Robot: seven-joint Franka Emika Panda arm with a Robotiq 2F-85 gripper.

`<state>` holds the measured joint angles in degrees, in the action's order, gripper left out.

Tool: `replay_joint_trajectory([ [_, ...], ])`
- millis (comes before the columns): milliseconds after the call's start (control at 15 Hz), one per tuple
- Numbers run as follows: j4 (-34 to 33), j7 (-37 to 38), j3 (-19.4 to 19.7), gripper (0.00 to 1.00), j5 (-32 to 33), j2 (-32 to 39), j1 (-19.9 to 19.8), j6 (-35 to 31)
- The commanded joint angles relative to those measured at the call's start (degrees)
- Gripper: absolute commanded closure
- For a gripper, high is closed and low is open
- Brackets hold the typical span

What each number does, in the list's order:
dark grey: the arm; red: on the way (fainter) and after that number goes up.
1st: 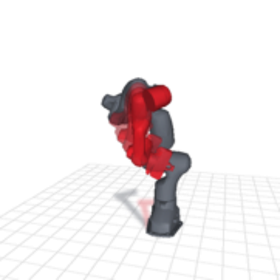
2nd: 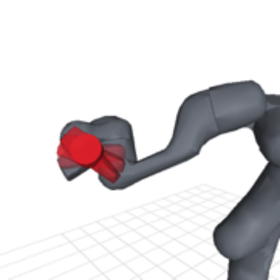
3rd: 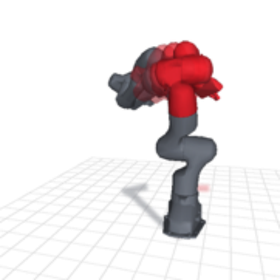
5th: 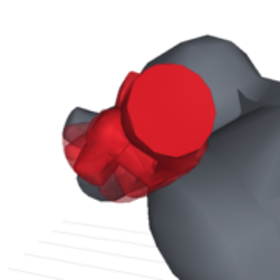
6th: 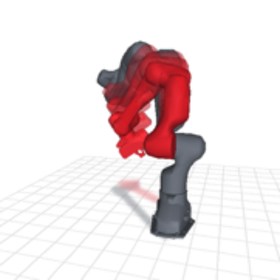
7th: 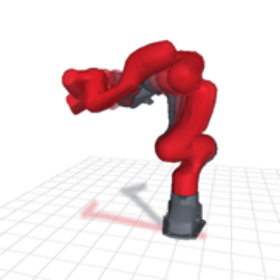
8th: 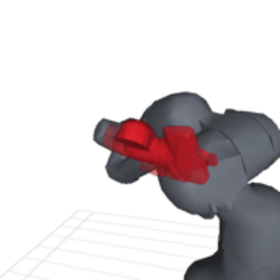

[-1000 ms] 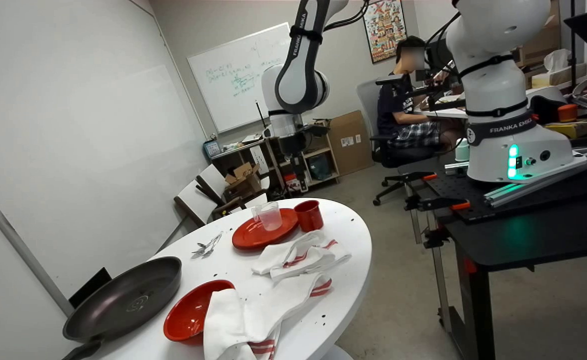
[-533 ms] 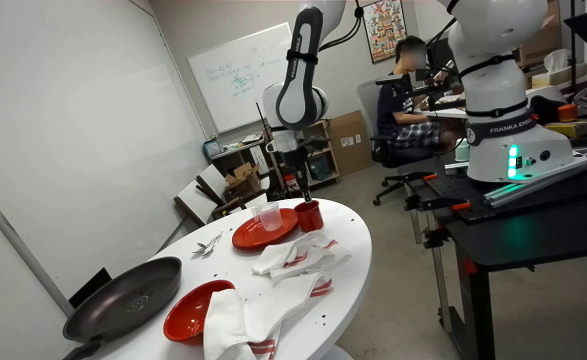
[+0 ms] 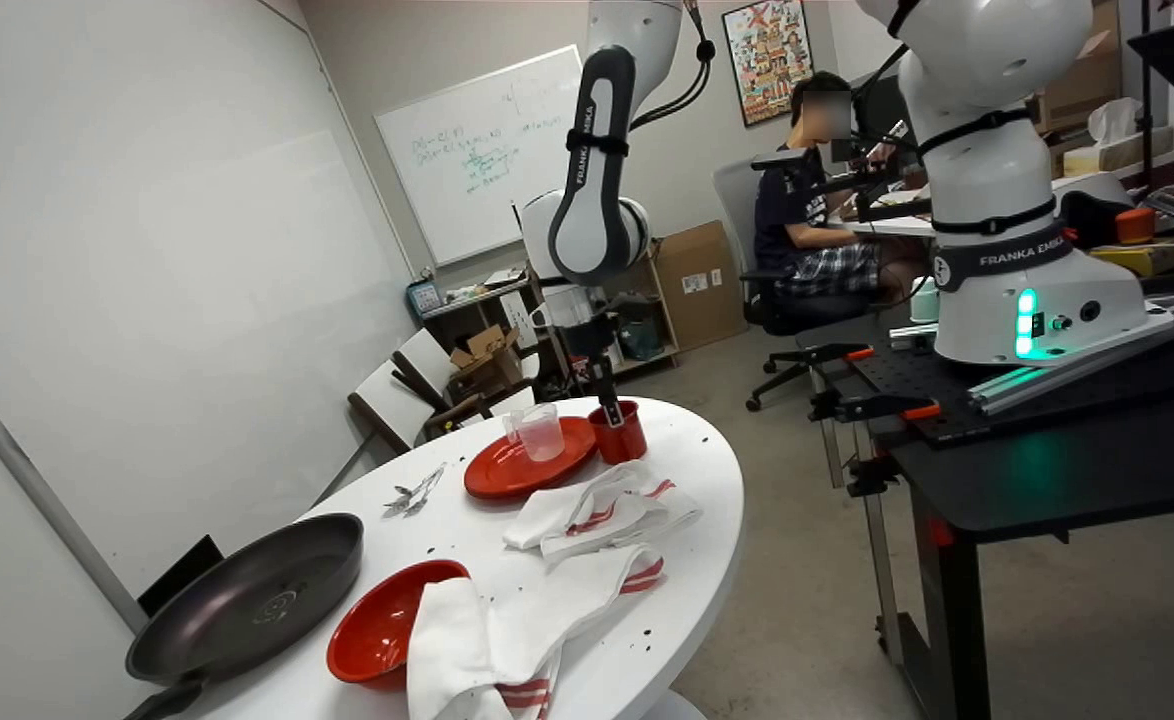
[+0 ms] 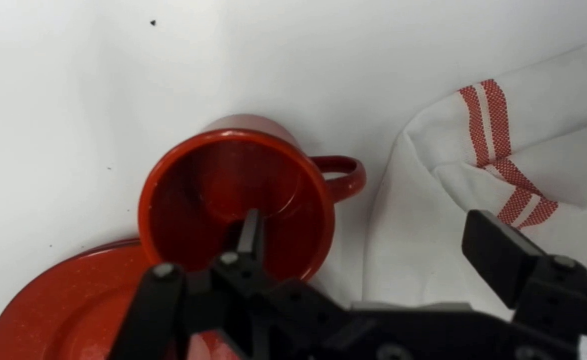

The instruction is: Put the red mug on top of the red and white towel on the right

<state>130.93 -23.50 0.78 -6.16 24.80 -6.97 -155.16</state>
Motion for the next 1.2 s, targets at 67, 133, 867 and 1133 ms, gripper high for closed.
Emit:
replay_joint_trajectory([
  [67,-3.6,1.6,-1.4,0.00,1.8,4.1,-1.4,-0.5],
  [133,-4.0,1.9,-1.3,0.00,1.9,4.7,-1.3,-0.4],
  [867,-5.2,4.3,-1.1,0.94,2.3,6.9,-1.3,0.4],
  [1133,-5.2,5.0,-0.9,0.98,2.6,6.7,-1.4,0.3],
])
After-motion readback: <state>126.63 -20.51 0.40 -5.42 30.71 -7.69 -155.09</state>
